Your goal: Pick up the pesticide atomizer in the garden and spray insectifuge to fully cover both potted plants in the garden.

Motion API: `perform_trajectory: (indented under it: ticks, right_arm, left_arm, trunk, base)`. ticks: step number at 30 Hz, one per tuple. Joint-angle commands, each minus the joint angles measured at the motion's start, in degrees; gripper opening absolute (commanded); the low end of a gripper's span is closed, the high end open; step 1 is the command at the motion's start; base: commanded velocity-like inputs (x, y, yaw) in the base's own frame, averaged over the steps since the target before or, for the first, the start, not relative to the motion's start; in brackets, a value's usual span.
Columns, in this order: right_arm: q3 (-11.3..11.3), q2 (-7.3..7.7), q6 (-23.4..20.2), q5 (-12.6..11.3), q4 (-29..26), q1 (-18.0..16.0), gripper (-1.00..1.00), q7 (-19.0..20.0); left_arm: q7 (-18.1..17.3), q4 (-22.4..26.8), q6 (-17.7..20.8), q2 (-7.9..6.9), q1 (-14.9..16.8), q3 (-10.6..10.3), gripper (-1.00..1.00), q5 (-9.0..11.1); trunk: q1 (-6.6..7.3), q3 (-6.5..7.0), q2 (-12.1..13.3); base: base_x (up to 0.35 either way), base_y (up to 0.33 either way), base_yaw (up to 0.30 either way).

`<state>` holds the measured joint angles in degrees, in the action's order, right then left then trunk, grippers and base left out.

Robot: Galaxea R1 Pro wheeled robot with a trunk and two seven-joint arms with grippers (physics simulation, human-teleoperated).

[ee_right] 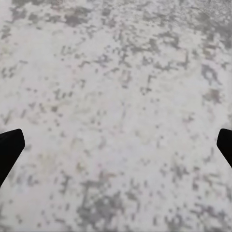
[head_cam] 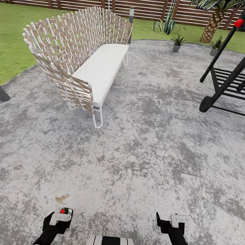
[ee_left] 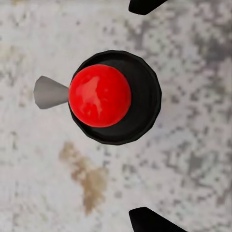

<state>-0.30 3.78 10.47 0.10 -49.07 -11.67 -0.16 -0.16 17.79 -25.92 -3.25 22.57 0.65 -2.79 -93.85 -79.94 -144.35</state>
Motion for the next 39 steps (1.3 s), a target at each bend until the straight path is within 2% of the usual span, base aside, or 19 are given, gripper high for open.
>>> perform_trajectory:
  ticks: [1,13,39]
  right_arm:
    - [-0.02,0.0,0.17,0.01,0.03,-0.02,1.0,-0.02]
    - [0.03,0.0,0.17,-0.01,0.03,-0.02,1.0,-0.02]
    - [0.03,0.0,0.17,0.05,0.03,-0.02,1.0,-0.02]
  left_arm:
    - [-0.02,-0.04,-0.19,0.0,0.02,0.08,1.0,-0.29]
    - [-0.02,-0.04,-0.19,0.0,0.02,0.07,1.0,-0.29]
    - [-0.02,-0.04,-0.19,-0.09,0.02,0.14,1.0,-0.2]
  trunk:
    - [0.01,-0.03,-0.01]
    - [0.01,-0.03,-0.01]
    - [0.01,0.46,-0.01]
  base:
    - [0.002,0.0,0.0]
    - [0.0,0.0,-0.081]
    - [0.0,0.0,-0.002]
